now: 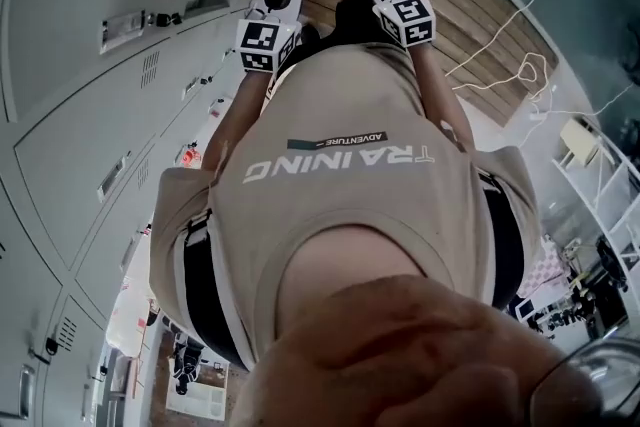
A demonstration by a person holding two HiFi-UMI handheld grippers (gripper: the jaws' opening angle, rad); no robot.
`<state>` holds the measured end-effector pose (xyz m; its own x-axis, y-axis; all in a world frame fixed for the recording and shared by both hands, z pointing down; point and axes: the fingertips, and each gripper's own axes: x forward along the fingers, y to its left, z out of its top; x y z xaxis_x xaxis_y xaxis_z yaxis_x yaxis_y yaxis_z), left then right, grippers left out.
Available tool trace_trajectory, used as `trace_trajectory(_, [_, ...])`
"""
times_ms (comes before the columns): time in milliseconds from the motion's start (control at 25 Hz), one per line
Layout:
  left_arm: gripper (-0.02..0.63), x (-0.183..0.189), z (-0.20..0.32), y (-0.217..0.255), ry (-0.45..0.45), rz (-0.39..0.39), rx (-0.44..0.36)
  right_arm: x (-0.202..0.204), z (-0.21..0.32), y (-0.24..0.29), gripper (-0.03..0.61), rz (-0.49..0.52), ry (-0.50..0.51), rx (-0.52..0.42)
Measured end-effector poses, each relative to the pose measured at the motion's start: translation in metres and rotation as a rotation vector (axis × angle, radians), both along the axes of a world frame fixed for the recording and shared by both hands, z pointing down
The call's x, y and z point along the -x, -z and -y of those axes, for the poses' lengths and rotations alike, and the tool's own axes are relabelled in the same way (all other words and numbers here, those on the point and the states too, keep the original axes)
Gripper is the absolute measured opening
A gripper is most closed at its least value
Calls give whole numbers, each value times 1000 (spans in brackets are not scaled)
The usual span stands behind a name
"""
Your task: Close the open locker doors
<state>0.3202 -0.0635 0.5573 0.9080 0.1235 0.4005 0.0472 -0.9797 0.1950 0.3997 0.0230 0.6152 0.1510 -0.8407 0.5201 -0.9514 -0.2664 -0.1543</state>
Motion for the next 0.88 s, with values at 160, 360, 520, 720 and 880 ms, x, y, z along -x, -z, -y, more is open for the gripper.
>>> trace_trajectory(160, [0, -29, 21, 1, 115, 18, -8, -45, 24, -6, 15, -8, 104, 11])
trace_trajectory(360, [0, -59, 35, 20, 344, 23, -9, -93, 59, 2, 15, -23, 363, 36])
trace_trajectory(520, [0, -74, 36, 34, 500, 39, -4, -112, 75, 8, 15, -36, 549, 60])
trace_trajectory(720, [0, -67, 26, 50, 716, 69, -3, -108, 85, 15, 15, -59, 826, 101])
trace_trajectory(880, [0, -54, 20, 61, 806, 80, 4, -99, 90, 20, 15, -107, 944, 118])
